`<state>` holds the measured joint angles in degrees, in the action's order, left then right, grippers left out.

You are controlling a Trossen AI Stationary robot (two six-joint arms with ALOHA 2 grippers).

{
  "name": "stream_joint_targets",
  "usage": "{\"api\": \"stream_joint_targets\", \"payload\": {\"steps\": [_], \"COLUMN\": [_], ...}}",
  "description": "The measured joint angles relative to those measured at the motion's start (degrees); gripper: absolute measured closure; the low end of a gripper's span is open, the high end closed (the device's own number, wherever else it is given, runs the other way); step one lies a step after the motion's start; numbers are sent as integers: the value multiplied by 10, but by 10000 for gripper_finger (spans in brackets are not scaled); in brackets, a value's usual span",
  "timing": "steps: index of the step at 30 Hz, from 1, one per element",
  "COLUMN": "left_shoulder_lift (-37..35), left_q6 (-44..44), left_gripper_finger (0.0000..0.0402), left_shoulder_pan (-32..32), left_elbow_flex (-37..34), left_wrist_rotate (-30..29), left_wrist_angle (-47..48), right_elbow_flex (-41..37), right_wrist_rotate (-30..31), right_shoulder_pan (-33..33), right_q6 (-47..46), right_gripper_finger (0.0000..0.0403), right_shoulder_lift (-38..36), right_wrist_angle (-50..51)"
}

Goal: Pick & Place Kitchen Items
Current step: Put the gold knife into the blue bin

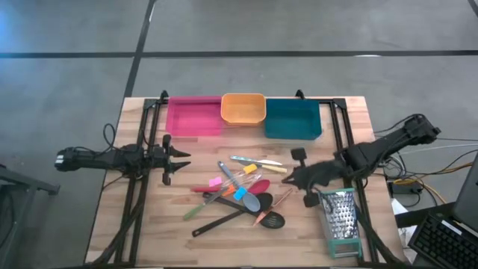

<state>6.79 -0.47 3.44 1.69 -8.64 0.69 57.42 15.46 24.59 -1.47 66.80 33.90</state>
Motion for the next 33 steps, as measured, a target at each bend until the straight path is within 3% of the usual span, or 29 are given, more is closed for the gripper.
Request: {"api": "stream_joint_targets", "payload": {"steps": [5,15,27,33], "left_shoulder_lift": [0,0,0,0], "left_q6": [0,0,0,0], "left_gripper_finger": [266,266,266,266], "left_shoulder_pan": [0,0,0,0], "left_elbow_flex": [0,0,0,0], "left_wrist_rotate": [0,0,0,0], "left_wrist_angle": [0,0,0,0], "right_elbow_flex": [6,-4,20,35], "right_wrist_rotate": [0,-17,-21,-22], "right_shoulder_pan": [30,28,28,28], "right_q6": [-46,-29,-31,-31], "right_gripper_finger": [394,389,267,231], "right_shoulder_lift": [41,124,201,251], "right_wrist_angle": [52,66,59,58]}}
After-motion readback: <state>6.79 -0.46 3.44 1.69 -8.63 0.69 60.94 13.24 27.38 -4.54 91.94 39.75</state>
